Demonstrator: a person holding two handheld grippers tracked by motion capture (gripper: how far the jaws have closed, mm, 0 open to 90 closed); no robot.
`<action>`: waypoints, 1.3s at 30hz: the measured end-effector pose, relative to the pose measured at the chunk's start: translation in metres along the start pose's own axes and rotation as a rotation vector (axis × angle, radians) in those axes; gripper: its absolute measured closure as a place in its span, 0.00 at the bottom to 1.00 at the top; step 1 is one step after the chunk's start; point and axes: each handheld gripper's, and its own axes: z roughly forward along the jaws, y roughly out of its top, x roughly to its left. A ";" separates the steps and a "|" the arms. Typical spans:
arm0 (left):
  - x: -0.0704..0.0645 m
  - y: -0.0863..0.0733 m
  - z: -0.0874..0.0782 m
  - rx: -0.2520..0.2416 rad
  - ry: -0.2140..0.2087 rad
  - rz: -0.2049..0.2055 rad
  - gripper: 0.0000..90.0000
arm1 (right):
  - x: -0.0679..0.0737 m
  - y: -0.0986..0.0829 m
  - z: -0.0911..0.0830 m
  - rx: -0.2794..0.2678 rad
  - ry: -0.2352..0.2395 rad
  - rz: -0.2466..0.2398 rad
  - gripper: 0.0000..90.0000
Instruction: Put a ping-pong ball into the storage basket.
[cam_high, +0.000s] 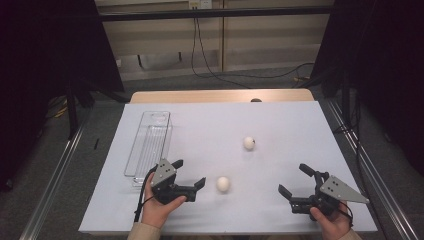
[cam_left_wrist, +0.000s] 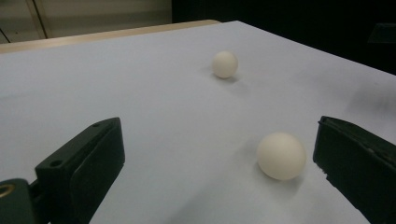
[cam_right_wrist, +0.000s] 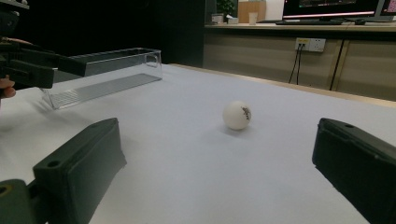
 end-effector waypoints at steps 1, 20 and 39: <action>0.000 0.000 0.000 0.001 -0.001 0.004 0.02 | 0.000 0.000 0.000 0.000 0.000 0.000 0.01; -0.005 0.000 0.009 0.036 -0.014 0.023 0.02 | 0.000 0.000 0.000 -0.001 0.003 -0.002 0.01; -0.010 0.000 0.015 0.055 -0.019 0.027 0.02 | 0.001 0.001 0.001 -0.001 0.009 -0.006 0.01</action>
